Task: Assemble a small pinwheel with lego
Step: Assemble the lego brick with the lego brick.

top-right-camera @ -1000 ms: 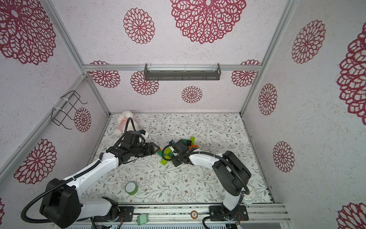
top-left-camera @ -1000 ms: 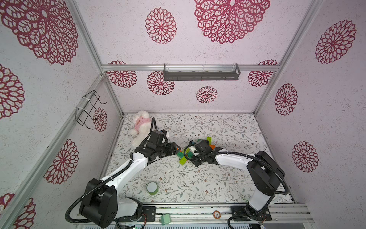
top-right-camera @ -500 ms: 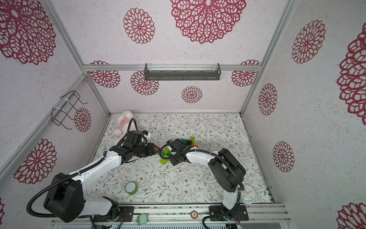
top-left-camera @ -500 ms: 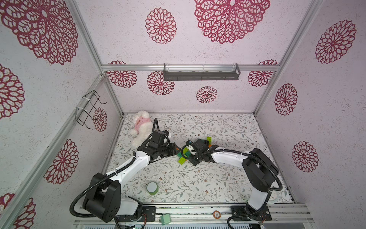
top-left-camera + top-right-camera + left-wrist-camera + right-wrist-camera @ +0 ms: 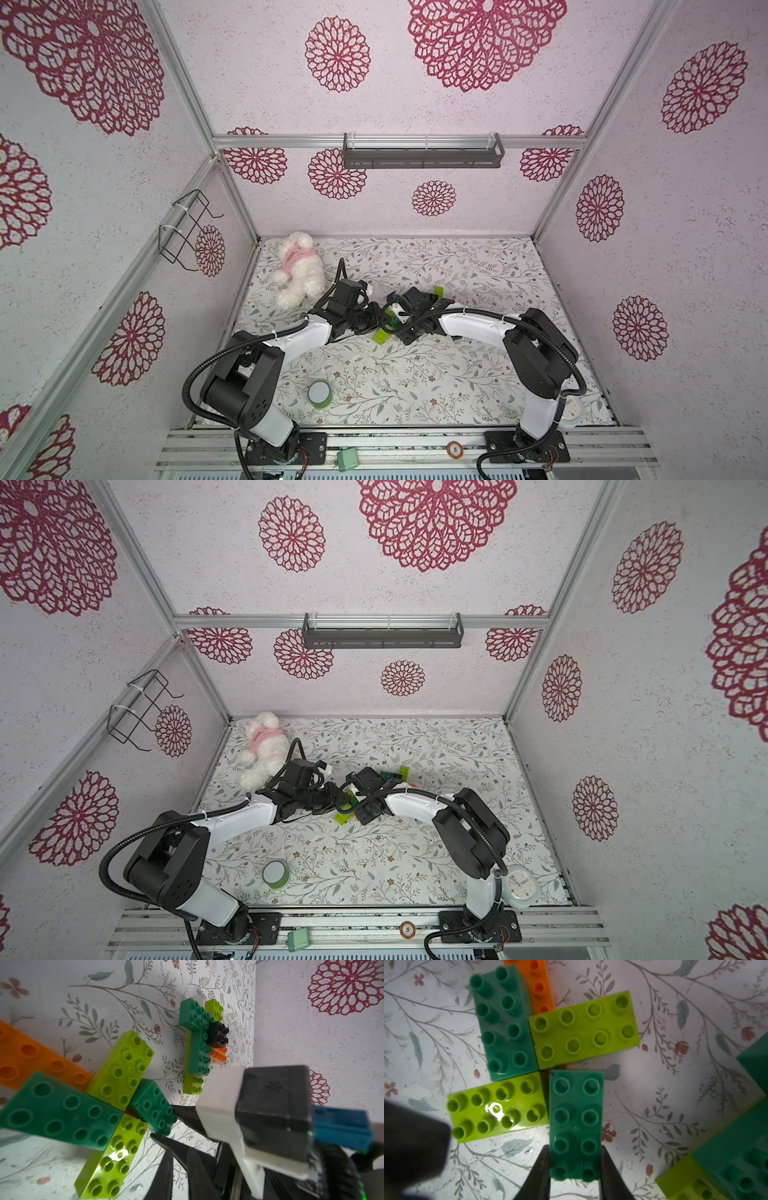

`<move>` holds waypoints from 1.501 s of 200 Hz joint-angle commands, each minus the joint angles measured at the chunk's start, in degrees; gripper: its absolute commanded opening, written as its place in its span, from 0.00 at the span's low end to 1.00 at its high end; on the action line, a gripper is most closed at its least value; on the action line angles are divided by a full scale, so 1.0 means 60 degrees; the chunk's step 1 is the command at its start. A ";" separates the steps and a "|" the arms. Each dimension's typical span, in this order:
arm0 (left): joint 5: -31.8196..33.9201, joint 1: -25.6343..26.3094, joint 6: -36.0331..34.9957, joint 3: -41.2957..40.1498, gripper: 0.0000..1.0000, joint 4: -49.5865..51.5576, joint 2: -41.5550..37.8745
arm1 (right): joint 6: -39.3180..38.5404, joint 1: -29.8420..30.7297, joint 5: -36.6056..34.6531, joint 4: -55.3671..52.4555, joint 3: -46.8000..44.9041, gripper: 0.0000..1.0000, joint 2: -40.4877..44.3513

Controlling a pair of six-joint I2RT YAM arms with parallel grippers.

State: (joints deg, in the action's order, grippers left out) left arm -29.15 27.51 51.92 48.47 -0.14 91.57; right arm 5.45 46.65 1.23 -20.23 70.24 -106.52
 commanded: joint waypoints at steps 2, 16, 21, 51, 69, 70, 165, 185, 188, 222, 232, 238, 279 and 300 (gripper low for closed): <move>-0.0002 0.0067 0.0571 -0.0207 0.17 -0.1079 0.0117 | -0.0569 0.0076 0.0007 -0.0742 0.0515 0.10 -0.0193; 0.0067 0.0059 0.0625 -0.0252 0.17 -0.1129 0.0102 | -0.0788 0.0075 0.0030 -0.1029 0.0709 0.10 -0.0301; 0.0060 0.0060 0.0648 -0.0268 0.16 -0.1121 0.0090 | -0.0865 0.0071 0.0038 -0.1109 0.0773 0.10 -0.0342; 0.0357 -0.0126 0.1512 -0.1055 0.16 -0.2128 -0.0320 | -0.1244 0.0076 0.0151 -0.1509 0.1084 0.10 -0.0520; 0.0055 -0.0250 0.1922 -0.1265 0.16 -0.2664 -0.0418 | -0.1437 0.0076 0.0172 -0.1691 0.1267 0.10 -0.0609; 0.0054 -0.0249 0.1908 -0.1273 0.16 -0.2653 -0.0428 | -0.1459 0.0069 0.0181 -0.1709 0.1284 0.10 -0.0620; -0.0028 -0.0104 0.1500 -0.0775 0.14 -0.2123 0.0467 | -0.1481 0.0091 0.0249 -0.2414 0.2141 0.10 -0.1176; 0.0170 0.0017 0.1553 -0.0635 0.12 -0.2351 0.0825 | -0.1506 0.0090 0.0263 -0.2473 0.2166 0.10 -0.1202; 0.0170 0.0039 0.1567 -0.0600 0.11 -0.2394 0.0890 | -0.1496 0.0087 0.0263 -0.2473 0.2166 0.10 -0.1202; 0.0570 0.0118 0.1681 -0.0373 0.06 -0.2540 0.1489 | -0.1534 0.0090 0.0296 -0.2486 0.2181 0.10 -0.1218; 0.0801 0.0140 0.1685 -0.0373 0.05 -0.2415 0.1561 | -0.1548 0.0088 0.0294 -0.2488 0.2194 0.10 -0.1221; 0.0962 0.0161 0.1671 -0.0380 0.04 -0.2293 0.1563 | -0.1550 0.0083 0.0307 -0.2502 0.2196 0.10 -0.1239; 0.1592 0.0134 0.1447 -0.0409 0.04 -0.1504 0.1722 | -0.1567 0.0085 0.0363 -0.2517 0.2209 0.10 -0.1247; 0.1700 0.0145 0.1410 -0.0344 0.04 -0.1179 0.1877 | -0.1581 0.0089 0.0376 -0.2530 0.2254 0.10 -0.1257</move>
State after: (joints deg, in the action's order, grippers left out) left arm -22.57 28.21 61.04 46.11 -12.47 100.60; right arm -3.07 46.70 2.24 -33.32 82.39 -113.56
